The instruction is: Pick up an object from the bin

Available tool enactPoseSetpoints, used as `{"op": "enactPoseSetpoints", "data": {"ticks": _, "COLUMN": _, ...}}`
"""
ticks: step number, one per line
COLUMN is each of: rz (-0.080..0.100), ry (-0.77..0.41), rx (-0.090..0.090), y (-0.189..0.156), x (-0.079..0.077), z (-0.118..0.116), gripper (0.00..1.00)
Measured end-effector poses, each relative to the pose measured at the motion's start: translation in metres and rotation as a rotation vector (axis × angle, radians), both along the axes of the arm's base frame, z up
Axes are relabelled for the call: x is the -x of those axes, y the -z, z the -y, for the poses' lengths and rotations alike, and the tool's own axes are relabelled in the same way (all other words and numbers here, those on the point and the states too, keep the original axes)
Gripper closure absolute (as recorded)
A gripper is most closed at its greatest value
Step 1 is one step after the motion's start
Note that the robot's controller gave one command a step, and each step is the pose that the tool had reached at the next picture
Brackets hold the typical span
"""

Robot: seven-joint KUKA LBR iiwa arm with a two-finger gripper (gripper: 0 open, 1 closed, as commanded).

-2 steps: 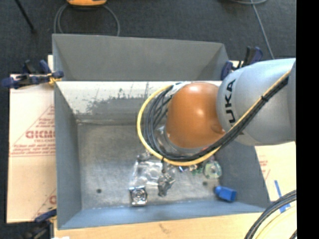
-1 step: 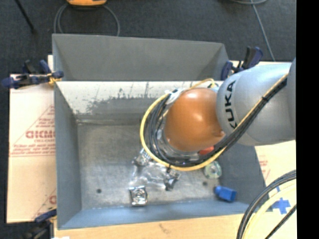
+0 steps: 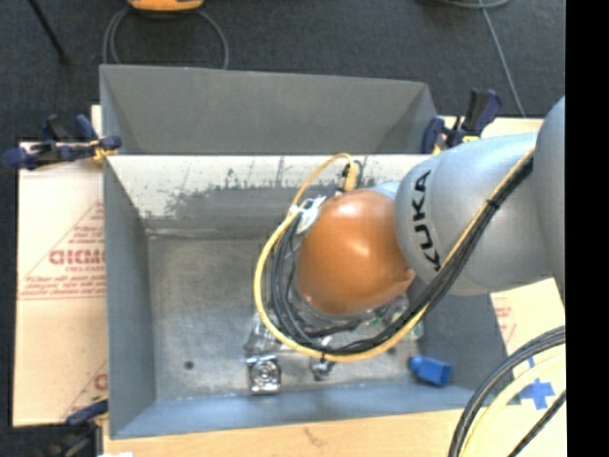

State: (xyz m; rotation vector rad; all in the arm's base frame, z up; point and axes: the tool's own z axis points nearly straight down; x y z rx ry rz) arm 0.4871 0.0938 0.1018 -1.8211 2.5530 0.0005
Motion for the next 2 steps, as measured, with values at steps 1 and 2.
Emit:
{"op": "enactPoseSetpoints", "data": {"ticks": 1, "rz": -0.002, "ry": -0.156, "rx": 0.004, "y": 0.03, "x": -0.016, "z": -0.02, "gripper": 0.0}}
{"op": "enactPoseSetpoints", "data": {"ticks": 2, "rz": 0.0, "ry": -0.35, "rx": 0.0, "y": 0.03, "x": -0.039, "z": -0.001, "gripper": 0.0}}
